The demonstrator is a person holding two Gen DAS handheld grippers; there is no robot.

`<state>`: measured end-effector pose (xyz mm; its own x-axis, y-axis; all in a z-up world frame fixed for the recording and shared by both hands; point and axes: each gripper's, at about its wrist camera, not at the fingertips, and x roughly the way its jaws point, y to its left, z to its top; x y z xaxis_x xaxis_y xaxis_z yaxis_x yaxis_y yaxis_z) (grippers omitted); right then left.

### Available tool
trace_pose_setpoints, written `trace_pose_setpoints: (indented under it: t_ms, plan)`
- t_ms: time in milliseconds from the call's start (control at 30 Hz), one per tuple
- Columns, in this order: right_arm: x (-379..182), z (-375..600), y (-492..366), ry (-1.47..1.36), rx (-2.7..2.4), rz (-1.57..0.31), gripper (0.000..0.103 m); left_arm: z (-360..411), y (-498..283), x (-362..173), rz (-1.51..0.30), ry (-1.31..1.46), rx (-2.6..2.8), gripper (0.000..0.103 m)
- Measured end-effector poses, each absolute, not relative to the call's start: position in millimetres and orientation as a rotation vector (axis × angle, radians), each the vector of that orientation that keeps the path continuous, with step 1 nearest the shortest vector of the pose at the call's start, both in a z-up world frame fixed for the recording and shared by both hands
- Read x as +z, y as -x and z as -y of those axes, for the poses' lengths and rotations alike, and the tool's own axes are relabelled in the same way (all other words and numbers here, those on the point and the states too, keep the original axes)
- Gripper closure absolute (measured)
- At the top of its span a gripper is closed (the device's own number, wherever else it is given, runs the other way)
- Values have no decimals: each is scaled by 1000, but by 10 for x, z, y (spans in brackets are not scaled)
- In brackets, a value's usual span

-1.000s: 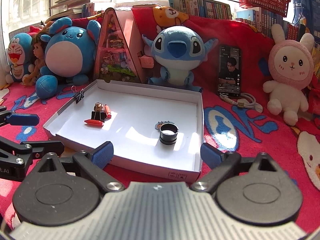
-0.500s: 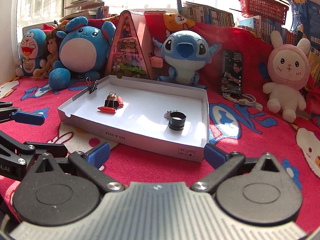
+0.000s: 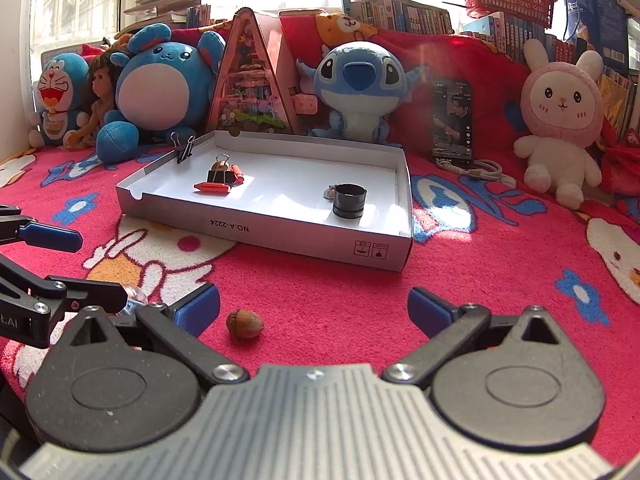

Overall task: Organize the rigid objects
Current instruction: 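Withdraw both tools from the box toward the remaining objects, then grasp the clear-blue toy with the left tool while the right tool grasps the brown acorn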

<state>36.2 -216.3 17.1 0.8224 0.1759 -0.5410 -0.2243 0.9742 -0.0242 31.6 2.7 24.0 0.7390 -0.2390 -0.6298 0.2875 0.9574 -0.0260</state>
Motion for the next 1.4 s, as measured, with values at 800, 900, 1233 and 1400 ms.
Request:
trace_pose_setpoints:
  t_ms: [800,900,1233,1400]
  plan:
    - [-69,2104,-222,105,201,-585,0,142,-177,63,-665,-125,-282,38]
    - [-58,2091,-225,102,214,-585,1,142,-201,115,-661,-99,-296,50]
    - [-9,2032,-239,82,268,-586,18,285,-253,153,-655,-127,-325,74]
    - [-54,1978,-240,80,299,-615,29,296,-226,130,-664,-117,-329,77]
